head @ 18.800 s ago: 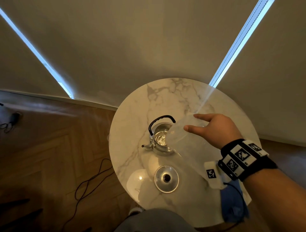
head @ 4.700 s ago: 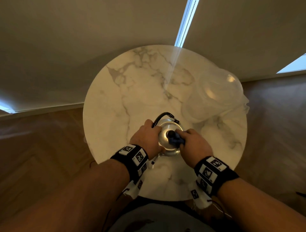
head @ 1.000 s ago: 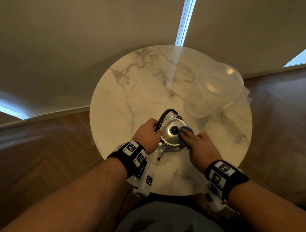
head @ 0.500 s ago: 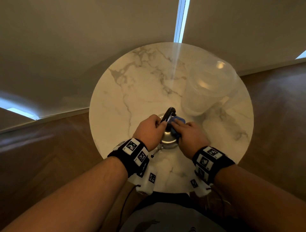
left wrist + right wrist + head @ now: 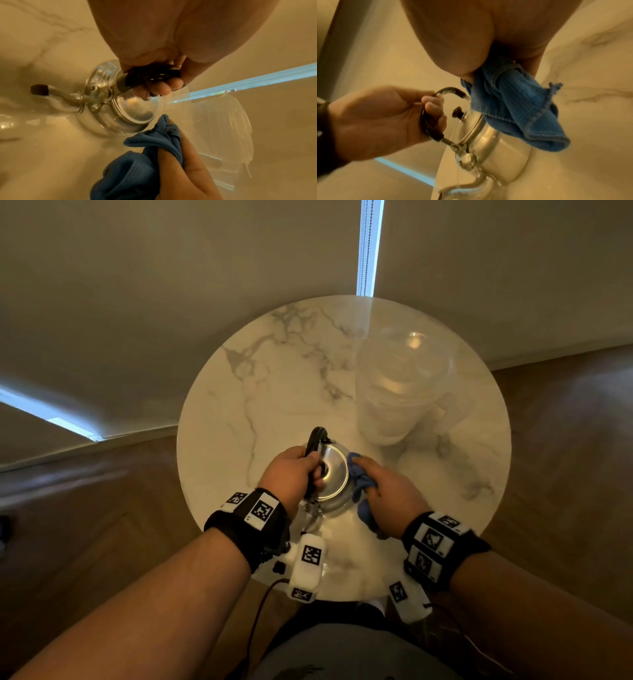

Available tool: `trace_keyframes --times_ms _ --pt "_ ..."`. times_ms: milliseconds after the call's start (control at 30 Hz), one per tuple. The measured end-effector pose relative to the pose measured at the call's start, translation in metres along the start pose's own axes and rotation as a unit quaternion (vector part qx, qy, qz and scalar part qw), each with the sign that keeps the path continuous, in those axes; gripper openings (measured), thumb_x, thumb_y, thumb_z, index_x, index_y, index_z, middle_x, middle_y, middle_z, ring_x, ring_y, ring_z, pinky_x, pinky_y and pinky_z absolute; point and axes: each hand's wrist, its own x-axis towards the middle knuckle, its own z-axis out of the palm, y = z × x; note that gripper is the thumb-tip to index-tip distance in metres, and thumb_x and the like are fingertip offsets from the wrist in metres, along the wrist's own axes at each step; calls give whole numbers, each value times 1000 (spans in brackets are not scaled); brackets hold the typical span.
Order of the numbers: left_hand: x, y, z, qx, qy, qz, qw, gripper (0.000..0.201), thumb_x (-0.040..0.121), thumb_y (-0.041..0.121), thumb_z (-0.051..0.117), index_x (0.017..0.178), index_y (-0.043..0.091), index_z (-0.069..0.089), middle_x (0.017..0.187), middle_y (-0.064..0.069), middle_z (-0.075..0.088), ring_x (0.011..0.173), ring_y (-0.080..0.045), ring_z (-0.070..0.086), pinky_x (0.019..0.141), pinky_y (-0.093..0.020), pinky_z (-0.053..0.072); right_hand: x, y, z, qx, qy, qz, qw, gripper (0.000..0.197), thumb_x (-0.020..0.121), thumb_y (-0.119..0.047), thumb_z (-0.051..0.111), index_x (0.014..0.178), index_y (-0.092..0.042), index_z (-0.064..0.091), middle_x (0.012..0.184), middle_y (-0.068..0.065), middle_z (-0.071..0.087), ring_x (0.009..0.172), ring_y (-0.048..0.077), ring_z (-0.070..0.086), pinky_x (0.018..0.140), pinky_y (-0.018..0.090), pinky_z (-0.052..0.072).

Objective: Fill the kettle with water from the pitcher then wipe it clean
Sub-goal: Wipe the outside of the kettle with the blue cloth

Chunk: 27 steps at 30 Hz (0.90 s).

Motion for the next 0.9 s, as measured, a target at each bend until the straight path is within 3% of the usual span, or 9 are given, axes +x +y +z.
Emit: trace_keyframes --times_ms 133,267,333,400,533,633,700,767,900 --pt "-8 -7 14 -86 41 -14 995 25 105 12 46 82 10 56 66 -4 54 58 -20 49 63 -37 42 9 7 -24 27 24 37 999 55 98 -8 43 150 -26 42 124 -1 61 118 29 59 93 32 44" --pt "-14 -11 26 -128 61 -7 990 19 98 11 56 82 9 65 72 -11 61 67 -26 55 69 -42 49 35 5 -29 38 8 7 999 51 99 -10 43 146 -29 48 128 7 65 112 28 62 94 37 49" --pt "-15 -10 24 -33 69 25 997 4 77 19 69 77 18 73 82 -13 70 78 -31 64 80 -49 54 52 -2 -22 52 -28 -37 998 48 97 -6 43 140 -24 55 128 7 64 114 27 61 100 41 48" --pt "-17 -11 14 133 76 76 985 17 73 22 71 90 22 75 93 -5 75 89 -24 70 85 -43 56 67 -11 -11 51 -81 -77 992 47 91 -2 44 132 -19 61 125 10 62 113 27 59 101 46 46" --pt "-23 -8 -4 395 14 210 894 30 79 37 73 108 31 68 100 12 69 91 -4 65 79 -26 52 58 -8 2 -16 -77 -124 989 52 88 -10 42 138 -13 58 140 14 54 126 29 52 106 41 41" --pt "-23 -6 -8 449 -16 173 876 55 75 57 66 127 37 61 103 17 66 92 -4 63 77 -22 47 21 22 13 -23 -58 -96 993 66 87 -10 44 152 -21 41 163 7 27 147 23 31 120 37 28" --pt "-20 -5 -9 496 -2 161 853 44 80 53 68 120 34 64 93 13 66 86 -11 64 74 -28 48 10 35 19 -19 -70 -86 994 74 90 2 47 156 -26 29 167 4 16 151 19 22 122 33 22" --pt "-18 -4 -9 529 9 163 833 33 82 52 68 108 31 67 88 8 69 83 -17 67 72 -32 53 19 30 18 9 -55 -89 994 72 92 5 46 156 -23 29 165 8 22 147 22 31 119 31 26" --pt "-14 -6 -9 550 15 162 819 34 82 57 64 102 29 69 82 5 70 77 -18 66 69 -33 54 40 21 14 82 -7 -46 996 53 98 -2 42 147 -20 44 146 12 52 99 14 63 90 25 50"
